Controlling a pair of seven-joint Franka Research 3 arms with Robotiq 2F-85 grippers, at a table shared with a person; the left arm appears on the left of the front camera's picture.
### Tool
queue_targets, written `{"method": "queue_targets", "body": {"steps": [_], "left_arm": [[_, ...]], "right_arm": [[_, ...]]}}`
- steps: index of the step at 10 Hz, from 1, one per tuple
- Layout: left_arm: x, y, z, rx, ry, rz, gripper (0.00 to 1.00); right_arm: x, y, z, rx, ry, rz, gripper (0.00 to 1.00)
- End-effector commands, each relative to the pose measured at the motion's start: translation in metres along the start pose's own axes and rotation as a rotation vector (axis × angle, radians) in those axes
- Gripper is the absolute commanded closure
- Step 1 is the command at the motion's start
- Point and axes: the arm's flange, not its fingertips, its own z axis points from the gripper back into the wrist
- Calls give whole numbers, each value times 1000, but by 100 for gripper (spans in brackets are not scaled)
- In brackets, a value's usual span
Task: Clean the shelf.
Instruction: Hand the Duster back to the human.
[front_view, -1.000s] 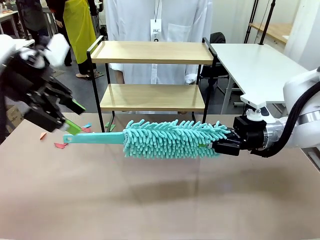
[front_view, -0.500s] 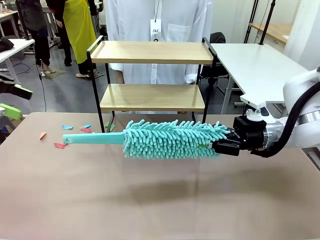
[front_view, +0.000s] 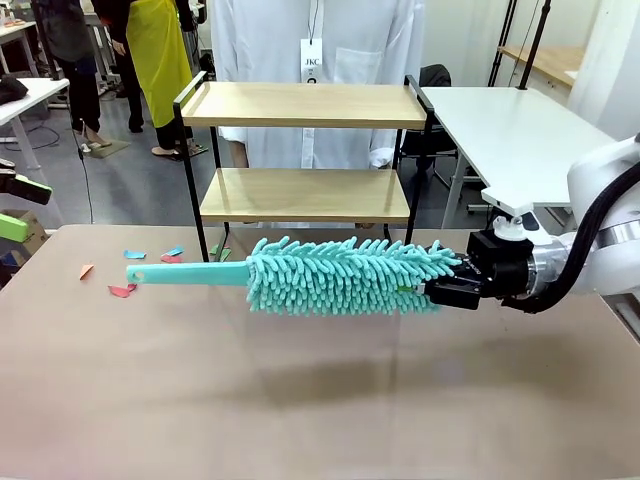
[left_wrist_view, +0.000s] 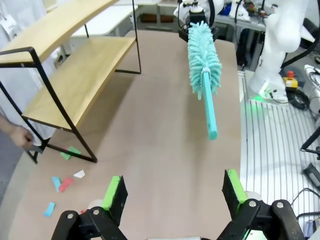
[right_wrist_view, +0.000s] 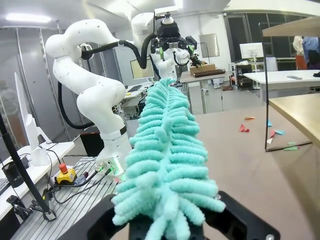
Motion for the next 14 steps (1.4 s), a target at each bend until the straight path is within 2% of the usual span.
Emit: {"method": "queue_targets", "body": {"steps": [1,4,6,8,9,11,14], "left_arm": [[2,0,1,3,-12,-25,0],[2,0,1,3,-12,-25,0],[2,0,1,3,-12,-25,0],[2,0,1,3,-12,-25,0],[2,0,1,3,-12,-25,0],[2,0,1,3,-12,-25,0],[2,0,1,3,-12,-25,0]], "right_arm": [[50,22,8,-38,-51,66,83],[135,56,18,-89,-54,98,83],[201,74,30,-253,-45,145,83],[244,81,58,-426,-98,160,83],[257,85,74,-524,-138,168,83],[273,90,116,-812,-243,202,83],[262,89,168,-1103,-329,188,83]]}}
